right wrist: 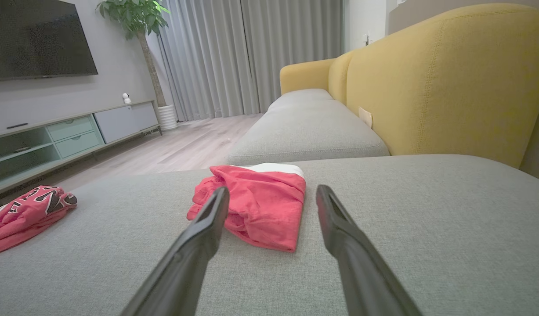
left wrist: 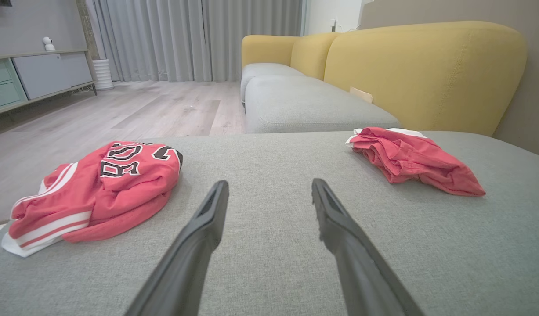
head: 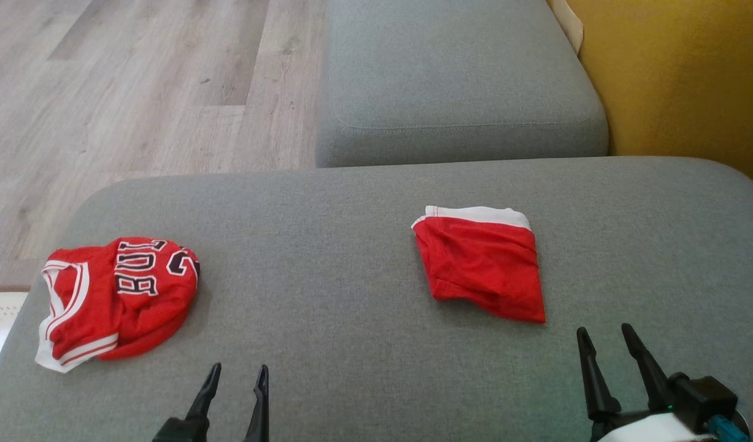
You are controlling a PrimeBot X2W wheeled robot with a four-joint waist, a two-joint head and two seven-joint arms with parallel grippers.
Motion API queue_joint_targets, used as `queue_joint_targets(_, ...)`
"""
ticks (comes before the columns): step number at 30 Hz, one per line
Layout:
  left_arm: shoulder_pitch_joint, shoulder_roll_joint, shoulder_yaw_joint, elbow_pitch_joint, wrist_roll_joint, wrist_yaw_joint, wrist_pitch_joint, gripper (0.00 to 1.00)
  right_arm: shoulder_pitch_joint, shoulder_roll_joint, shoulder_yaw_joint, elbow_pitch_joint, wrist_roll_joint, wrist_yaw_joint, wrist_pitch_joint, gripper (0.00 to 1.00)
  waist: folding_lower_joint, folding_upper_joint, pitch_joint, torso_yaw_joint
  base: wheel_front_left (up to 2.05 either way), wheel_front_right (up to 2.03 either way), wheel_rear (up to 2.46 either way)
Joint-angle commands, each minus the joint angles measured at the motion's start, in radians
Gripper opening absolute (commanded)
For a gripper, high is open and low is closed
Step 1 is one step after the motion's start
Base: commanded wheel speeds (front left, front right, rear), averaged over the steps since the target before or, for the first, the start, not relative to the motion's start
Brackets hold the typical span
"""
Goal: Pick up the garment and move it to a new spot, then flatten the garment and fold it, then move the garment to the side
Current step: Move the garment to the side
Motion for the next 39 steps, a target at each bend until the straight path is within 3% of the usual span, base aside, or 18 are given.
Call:
queue_joint_targets(1, -0.038, -0.006, 0.034, -0.038, 0.01, 0.01, -0.006, 1.0, -0.033, -0.009, 0.022, -0.031, -0.004, -0.001, -0.014, 1.0, 0.0, 0.0, -0.001, 0.0, 0.0, 0.0, 0.0)
queue_joint_targets(20, -0.05, -0.007, 0.012, -0.058, 0.042, 0.018, -0.006, 1.0, -0.039, -0.015, 0.015, -0.014, 0.012, -0.001, -0.014, 1.0, 0.0, 0.0, 0.053, 0.023, 0.0, 0.0, 0.0)
queue_joint_targets(26, -0.089, -0.008, -0.017, -0.081, 0.042, -0.005, -0.006, 1.0, -0.093, -0.008, -0.005, 0.041, 0.112, -0.001, -0.012, 1.0, 0.0, 0.0, 0.105, 0.062, 0.0, 0.0, 0.0)
queue_joint_targets(34, -0.127, -0.008, -0.066, -0.082, 0.043, -0.031, -0.006, 1.0, -0.322, -0.08, -0.05, 0.221, 0.26, -0.001, 0.171, 1.0, 0.0, 0.0, 0.173, 0.1, 0.0, 0.0, 0.0)
queue_joint_targets(39, -0.152, -0.008, -0.081, -0.083, 0.041, -0.042, -0.006, 1.0, -0.435, -0.135, -0.027, 0.302, 0.313, -0.001, 0.271, 1.0, 0.0, 0.0, 0.218, 0.12, 0.0, 0.0, 0.0)
